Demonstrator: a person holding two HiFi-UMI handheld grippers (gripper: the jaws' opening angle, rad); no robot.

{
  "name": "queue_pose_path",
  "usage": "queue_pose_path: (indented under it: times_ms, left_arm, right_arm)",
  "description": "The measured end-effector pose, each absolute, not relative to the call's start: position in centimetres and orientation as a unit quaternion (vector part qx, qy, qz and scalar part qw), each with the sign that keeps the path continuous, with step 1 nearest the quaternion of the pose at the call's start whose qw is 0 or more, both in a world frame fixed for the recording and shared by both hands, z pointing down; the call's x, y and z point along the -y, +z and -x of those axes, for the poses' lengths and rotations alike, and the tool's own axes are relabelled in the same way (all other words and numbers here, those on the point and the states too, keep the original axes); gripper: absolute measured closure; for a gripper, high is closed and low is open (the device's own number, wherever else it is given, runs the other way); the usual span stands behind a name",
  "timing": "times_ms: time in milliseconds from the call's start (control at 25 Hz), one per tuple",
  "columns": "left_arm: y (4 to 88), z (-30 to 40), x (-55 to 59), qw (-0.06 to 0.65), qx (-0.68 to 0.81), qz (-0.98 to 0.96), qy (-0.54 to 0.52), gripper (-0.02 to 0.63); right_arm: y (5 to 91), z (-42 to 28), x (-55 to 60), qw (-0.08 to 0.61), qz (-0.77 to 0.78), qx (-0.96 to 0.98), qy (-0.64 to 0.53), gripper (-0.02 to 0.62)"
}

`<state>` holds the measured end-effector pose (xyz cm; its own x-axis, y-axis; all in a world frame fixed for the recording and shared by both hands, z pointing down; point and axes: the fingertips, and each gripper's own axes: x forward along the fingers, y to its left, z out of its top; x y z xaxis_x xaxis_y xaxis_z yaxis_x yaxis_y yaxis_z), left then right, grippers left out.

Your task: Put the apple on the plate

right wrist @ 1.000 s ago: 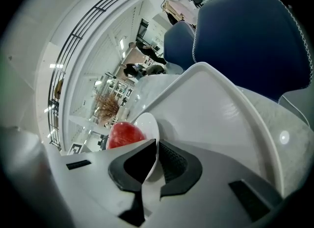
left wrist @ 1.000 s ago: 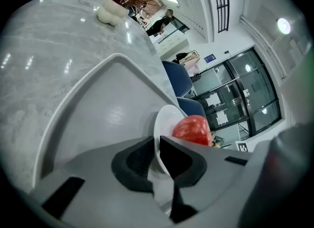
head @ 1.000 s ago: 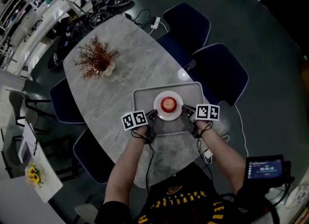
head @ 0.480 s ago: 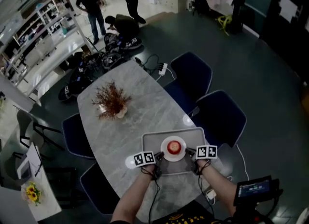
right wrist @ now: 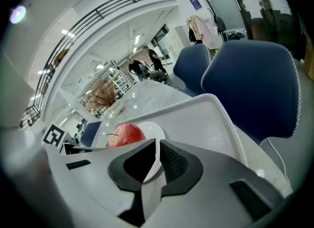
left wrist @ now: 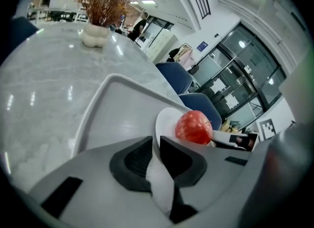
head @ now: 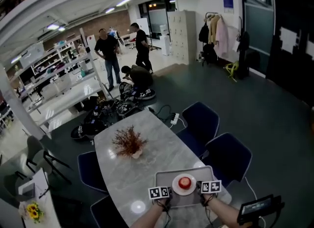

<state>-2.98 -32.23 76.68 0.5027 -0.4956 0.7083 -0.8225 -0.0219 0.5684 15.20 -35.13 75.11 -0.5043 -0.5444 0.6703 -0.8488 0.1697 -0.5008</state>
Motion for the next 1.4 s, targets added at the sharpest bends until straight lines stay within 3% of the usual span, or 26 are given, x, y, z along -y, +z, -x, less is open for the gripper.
queue_pose_path:
  times_ms: [480, 880, 1160, 1400]
  left_arm:
    - [61.3, 6.0, 30.6, 0.360, 0.542, -0.758, 0.048, 0.569]
    - [46.9, 4.7, 23.9, 0.166, 0.526, -0.834, 0.025, 0.570]
    - [39.8, 2.8, 18.3, 0.032, 0.513, -0.858, 0.013, 0.571]
    - [37.2, 2.1, 13.7, -0.007, 0.506, -0.863, -0.008, 0.570]
  right_arm:
    - [59.8, -10.2, 32.3, 0.062, -0.450, 0.830, 0.323, 0.568]
    - [46.7, -2.7, 24.0, 0.012, -0.354, 0.918, 0.176, 0.589]
    - [40.7, -2.2, 19.3, 0.003, -0.384, 0.920, 0.075, 0.589]
    - [37.4, -2.7, 15.3, -0.021, -0.400, 0.916, 0.029, 0.589]
